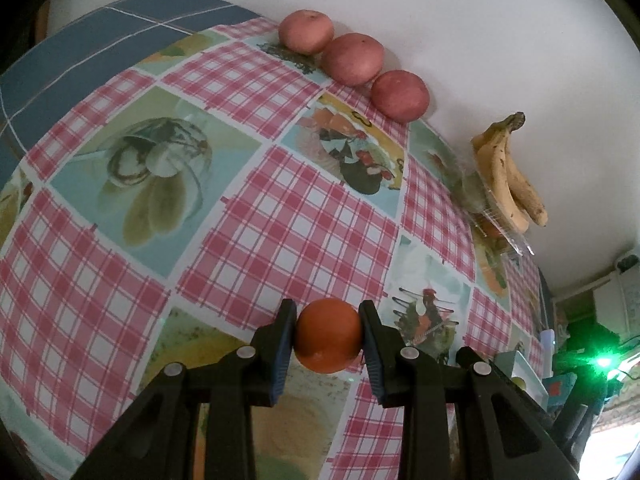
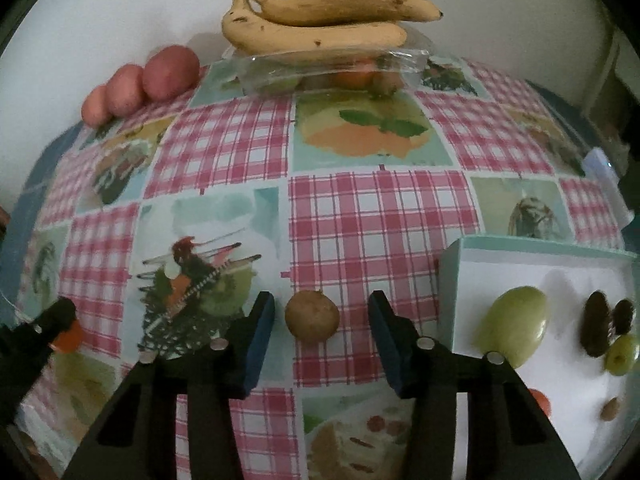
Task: Organize fruits
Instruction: 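Grasp the small round brown fruit with the right gripper while the left holds the orange, then carry the orange and small brown fruit over the white tray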
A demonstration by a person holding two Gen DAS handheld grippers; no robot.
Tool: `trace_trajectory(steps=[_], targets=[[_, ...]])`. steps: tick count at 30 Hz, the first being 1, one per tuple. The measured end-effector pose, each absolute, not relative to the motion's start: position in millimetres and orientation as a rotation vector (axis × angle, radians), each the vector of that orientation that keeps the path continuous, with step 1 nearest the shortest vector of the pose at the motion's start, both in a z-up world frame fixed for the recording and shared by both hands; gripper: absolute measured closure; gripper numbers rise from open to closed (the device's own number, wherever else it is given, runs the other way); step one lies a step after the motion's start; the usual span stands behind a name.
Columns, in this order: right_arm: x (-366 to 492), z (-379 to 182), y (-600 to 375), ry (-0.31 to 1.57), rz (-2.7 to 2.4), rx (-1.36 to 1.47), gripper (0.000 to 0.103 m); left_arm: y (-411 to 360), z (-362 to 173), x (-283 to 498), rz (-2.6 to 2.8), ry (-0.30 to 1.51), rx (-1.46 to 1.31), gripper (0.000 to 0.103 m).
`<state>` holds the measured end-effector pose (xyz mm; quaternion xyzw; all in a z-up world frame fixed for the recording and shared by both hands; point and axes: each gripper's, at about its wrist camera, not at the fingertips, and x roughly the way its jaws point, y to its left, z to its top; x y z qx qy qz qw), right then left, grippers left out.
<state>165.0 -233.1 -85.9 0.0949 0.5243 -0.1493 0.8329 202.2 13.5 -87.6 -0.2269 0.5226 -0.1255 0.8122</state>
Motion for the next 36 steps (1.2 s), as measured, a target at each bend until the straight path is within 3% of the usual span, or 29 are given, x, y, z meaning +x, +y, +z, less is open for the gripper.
trace_trajectory(steps=[3,5,8,36], targets=[[164,-86,-234,1.108,-0.323,0.188,0.059,13,-86,201,-0.264,1.11,-0.481,0.069],[165,-85,-234,1.112,-0.318,0.181,0.069,13,-85,201,-0.264,1.11,-0.483,0.069],[166,-85,-231,1.112,-0.307,0.169,0.076,14,-85,201,-0.267,1.114,-0.486,0.069],[89,-69,-203,1.078,-0.236,0.256,0.077,14,-68,165,-0.25,1.131,-0.391,0.069]])
